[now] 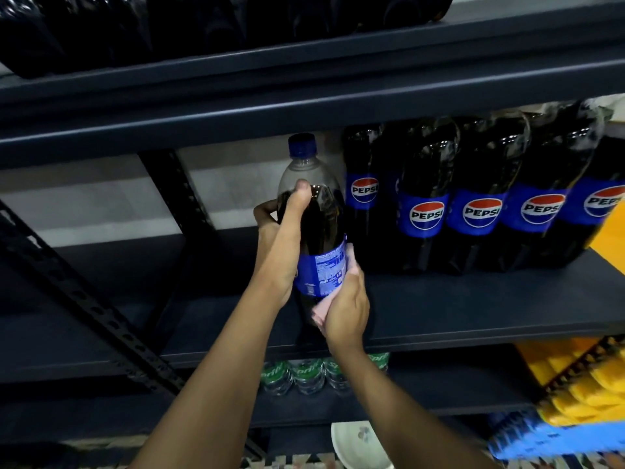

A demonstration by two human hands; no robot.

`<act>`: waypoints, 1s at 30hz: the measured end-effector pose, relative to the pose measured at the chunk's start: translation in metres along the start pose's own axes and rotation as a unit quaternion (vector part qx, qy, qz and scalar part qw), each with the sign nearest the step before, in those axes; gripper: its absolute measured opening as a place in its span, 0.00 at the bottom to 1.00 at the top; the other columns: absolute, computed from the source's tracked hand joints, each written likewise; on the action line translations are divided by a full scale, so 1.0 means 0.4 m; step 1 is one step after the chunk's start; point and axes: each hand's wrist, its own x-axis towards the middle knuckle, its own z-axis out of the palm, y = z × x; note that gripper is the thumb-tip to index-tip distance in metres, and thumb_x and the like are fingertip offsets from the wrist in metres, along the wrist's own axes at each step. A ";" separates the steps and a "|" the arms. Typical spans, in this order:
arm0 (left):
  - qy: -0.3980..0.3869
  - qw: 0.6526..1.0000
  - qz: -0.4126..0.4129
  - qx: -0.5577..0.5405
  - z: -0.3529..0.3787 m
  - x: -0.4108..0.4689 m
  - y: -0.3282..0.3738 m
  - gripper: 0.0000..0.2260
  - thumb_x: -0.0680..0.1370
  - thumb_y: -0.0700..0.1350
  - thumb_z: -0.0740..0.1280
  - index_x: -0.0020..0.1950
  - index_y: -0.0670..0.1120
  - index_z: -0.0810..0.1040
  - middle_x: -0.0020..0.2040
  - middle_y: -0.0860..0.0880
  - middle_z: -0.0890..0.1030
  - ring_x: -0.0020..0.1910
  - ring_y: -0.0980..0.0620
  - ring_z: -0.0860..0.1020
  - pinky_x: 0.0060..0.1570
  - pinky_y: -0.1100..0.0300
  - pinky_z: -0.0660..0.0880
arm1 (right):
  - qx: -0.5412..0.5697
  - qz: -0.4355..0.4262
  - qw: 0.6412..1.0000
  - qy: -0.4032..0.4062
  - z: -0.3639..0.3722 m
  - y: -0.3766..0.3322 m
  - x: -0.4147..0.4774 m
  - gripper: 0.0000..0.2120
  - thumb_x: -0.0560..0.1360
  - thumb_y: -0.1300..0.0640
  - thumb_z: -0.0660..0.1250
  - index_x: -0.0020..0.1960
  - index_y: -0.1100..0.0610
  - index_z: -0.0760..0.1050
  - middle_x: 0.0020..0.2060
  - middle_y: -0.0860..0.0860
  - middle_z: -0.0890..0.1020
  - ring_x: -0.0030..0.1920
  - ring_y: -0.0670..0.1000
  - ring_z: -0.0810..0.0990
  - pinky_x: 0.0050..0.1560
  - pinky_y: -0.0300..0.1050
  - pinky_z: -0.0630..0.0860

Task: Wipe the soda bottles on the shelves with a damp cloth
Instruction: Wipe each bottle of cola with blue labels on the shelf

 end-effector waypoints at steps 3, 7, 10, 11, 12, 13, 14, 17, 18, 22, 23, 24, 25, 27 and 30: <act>-0.007 1.000 0.000 0.007 -0.007 0.004 -0.003 0.55 0.58 0.80 0.74 0.73 0.43 0.74 0.61 0.46 0.86 0.59 0.49 0.86 0.66 0.44 0.79 | 0.056 0.066 0.996 -0.011 0.000 0.001 0.015 0.21 0.79 0.42 0.51 0.66 0.29 0.74 0.65 0.40 0.81 0.64 0.45 0.80 0.64 0.56 0.78; -0.054 0.998 0.009 0.001 -0.014 0.000 0.012 0.36 0.72 0.72 0.68 0.68 0.47 0.81 0.62 0.46 0.86 0.63 0.48 0.84 0.71 0.44 0.75 | 0.082 0.016 0.996 -0.010 0.013 -0.100 0.022 0.19 0.82 0.45 0.52 0.63 0.35 0.79 0.58 0.39 0.84 0.61 0.42 0.81 0.67 0.58 0.76; -0.070 0.997 -0.007 -0.006 -0.017 -0.002 0.021 0.30 0.78 0.70 0.62 0.67 0.49 0.83 0.63 0.46 0.86 0.65 0.48 0.83 0.73 0.43 0.72 | 0.061 -0.061 0.995 -0.040 0.019 -0.227 0.041 0.19 0.85 0.49 0.51 0.65 0.37 0.77 0.53 0.29 0.80 0.59 0.29 0.76 0.71 0.46 0.71; -0.071 0.997 -0.009 -0.001 -0.018 -0.001 0.026 0.29 0.80 0.69 0.60 0.66 0.49 0.83 0.62 0.46 0.86 0.65 0.47 0.83 0.74 0.42 0.72 | 0.049 -0.088 0.993 -0.056 0.019 -0.267 0.052 0.21 0.84 0.49 0.50 0.68 0.40 0.77 0.54 0.30 0.80 0.60 0.30 0.75 0.70 0.43 0.71; -0.068 0.998 -0.008 0.009 -0.019 -0.002 0.034 0.29 0.82 0.69 0.57 0.66 0.50 0.84 0.62 0.46 0.86 0.64 0.47 0.84 0.74 0.42 0.72 | 0.034 -0.110 0.991 -0.071 0.019 -0.305 0.061 0.22 0.83 0.49 0.51 0.69 0.43 0.78 0.53 0.33 0.81 0.59 0.34 0.78 0.67 0.43 0.73; -0.065 0.998 -0.009 0.020 -0.018 -0.004 0.041 0.29 0.83 0.68 0.54 0.64 0.50 0.85 0.60 0.46 0.87 0.63 0.48 0.84 0.73 0.42 0.73 | 0.011 -0.122 0.989 -0.084 0.021 -0.338 0.072 0.22 0.81 0.47 0.51 0.66 0.44 0.80 0.51 0.38 0.83 0.57 0.40 0.80 0.64 0.46 0.75; -0.060 0.998 -0.010 0.022 -0.018 -0.006 0.048 0.30 0.85 0.66 0.51 0.63 0.49 0.85 0.59 0.46 0.88 0.61 0.48 0.85 0.72 0.41 0.74 | -0.017 -0.128 0.987 -0.095 0.023 -0.363 0.079 0.23 0.79 0.45 0.51 0.62 0.47 0.82 0.49 0.43 0.84 0.55 0.47 0.82 0.62 0.51 0.77; -0.070 0.997 -0.011 0.004 -0.013 -0.014 0.054 0.31 0.86 0.66 0.49 0.59 0.48 0.86 0.56 0.43 0.88 0.58 0.46 0.86 0.66 0.44 0.79 | -0.077 -0.136 0.979 -0.133 0.028 -0.392 0.105 0.20 0.77 0.42 0.53 0.50 0.51 0.80 0.43 0.49 0.85 0.48 0.53 0.82 0.57 0.58 0.78; -0.071 0.997 -0.007 -0.008 -0.010 -0.020 0.053 0.31 0.84 0.69 0.54 0.63 0.47 0.84 0.58 0.42 0.87 0.58 0.45 0.86 0.65 0.44 0.80 | -0.074 -0.147 0.977 -0.136 0.029 -0.388 0.106 0.19 0.79 0.41 0.54 0.50 0.50 0.79 0.43 0.48 0.85 0.48 0.52 0.83 0.56 0.57 0.78; -0.002 1.000 0.023 -0.003 -0.005 -0.017 0.010 0.53 0.62 0.76 0.77 0.73 0.40 0.73 0.62 0.40 0.85 0.60 0.44 0.85 0.64 0.41 0.81 | -0.016 -0.236 0.969 -0.070 0.034 -0.303 0.066 0.18 0.86 0.50 0.54 0.71 0.48 0.76 0.61 0.40 0.82 0.62 0.37 0.77 0.65 0.37 0.72; 0.000 1.000 0.027 -0.001 -0.005 -0.015 0.007 0.53 0.61 0.76 0.77 0.73 0.40 0.73 0.62 0.41 0.85 0.60 0.45 0.86 0.63 0.43 0.81 | -0.017 -0.258 0.965 -0.050 0.033 -0.271 0.052 0.20 0.87 0.52 0.52 0.76 0.48 0.70 0.66 0.36 0.77 0.67 0.34 0.73 0.68 0.33 0.67; -0.003 1.000 0.025 0.003 -0.006 -0.012 0.005 0.53 0.61 0.77 0.76 0.73 0.41 0.73 0.62 0.42 0.85 0.60 0.46 0.85 0.64 0.43 0.81 | -0.021 -0.265 0.963 -0.039 0.030 -0.233 0.035 0.21 0.87 0.53 0.50 0.79 0.47 0.64 0.70 0.33 0.72 0.70 0.33 0.68 0.69 0.30 0.62; -0.009 1.000 0.021 0.003 -0.008 -0.007 0.005 0.53 0.61 0.77 0.76 0.73 0.42 0.73 0.62 0.42 0.85 0.60 0.46 0.85 0.65 0.43 0.80 | -0.024 -0.257 0.965 -0.037 0.026 -0.184 0.027 0.22 0.88 0.52 0.49 0.80 0.46 0.60 0.71 0.29 0.67 0.72 0.31 0.65 0.70 0.30 0.60; -0.011 1.000 0.013 -0.004 -0.015 0.004 0.001 0.54 0.61 0.78 0.76 0.73 0.41 0.73 0.62 0.43 0.85 0.61 0.46 0.85 0.66 0.43 0.79 | -0.022 -0.166 0.985 -0.049 0.009 -0.087 0.006 0.20 0.87 0.45 0.47 0.78 0.35 0.60 0.70 0.25 0.66 0.73 0.31 0.65 0.74 0.37 0.62; -0.015 1.000 0.012 0.007 -0.022 0.015 -0.005 0.56 0.59 0.79 0.75 0.73 0.41 0.72 0.61 0.44 0.86 0.60 0.47 0.85 0.67 0.43 0.78 | 0.008 -0.012 0.998 -0.059 -0.018 0.030 0.001 0.20 0.84 0.38 0.48 0.71 0.27 0.68 0.70 0.36 0.76 0.69 0.41 0.75 0.73 0.56 0.70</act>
